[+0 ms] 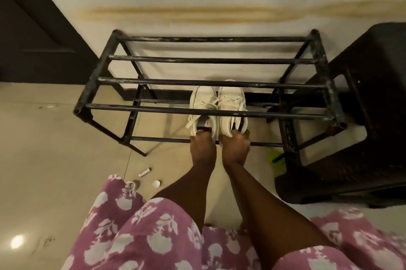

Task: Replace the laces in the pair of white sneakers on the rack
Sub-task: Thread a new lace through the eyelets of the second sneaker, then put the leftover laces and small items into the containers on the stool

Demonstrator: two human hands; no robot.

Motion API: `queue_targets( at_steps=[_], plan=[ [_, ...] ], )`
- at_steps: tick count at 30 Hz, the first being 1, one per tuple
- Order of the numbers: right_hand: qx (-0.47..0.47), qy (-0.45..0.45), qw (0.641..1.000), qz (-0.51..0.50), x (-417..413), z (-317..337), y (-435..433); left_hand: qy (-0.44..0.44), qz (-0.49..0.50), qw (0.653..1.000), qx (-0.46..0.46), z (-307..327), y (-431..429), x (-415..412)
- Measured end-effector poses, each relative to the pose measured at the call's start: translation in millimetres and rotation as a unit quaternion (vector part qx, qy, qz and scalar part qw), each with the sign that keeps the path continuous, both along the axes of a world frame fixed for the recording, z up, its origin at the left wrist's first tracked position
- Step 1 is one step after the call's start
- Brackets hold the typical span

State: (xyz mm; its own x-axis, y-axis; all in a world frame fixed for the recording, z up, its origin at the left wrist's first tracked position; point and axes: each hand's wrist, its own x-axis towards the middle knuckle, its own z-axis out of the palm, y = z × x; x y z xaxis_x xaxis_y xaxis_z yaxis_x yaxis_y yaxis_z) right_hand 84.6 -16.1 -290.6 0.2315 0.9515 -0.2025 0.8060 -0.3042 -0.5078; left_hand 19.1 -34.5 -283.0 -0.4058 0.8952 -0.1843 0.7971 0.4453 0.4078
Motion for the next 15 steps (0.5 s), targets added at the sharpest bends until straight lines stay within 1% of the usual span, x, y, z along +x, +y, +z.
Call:
queue_targets(
  at_steps=[4, 10, 12, 15],
  plan=[
    [0.002, 0.035, 0.999, -0.017, -6, -1, 0, 0.006, -0.010, 1.000, -0.009, -1, 3, -2],
    [-0.024, 0.068, 0.997, -0.010, -9, 6, 1, 0.017, -0.017, 0.997, -0.068, 6, 4, 0],
    [-0.027, 0.049, 0.998, 0.009, -7, 13, -2, 0.022, -0.017, 0.997, -0.074, 13, 0, 1],
    [-0.012, -0.012, 0.998, 0.060, -4, 26, -13, 0.062, -0.036, 0.996, -0.062, 30, -11, 1]
  ],
)
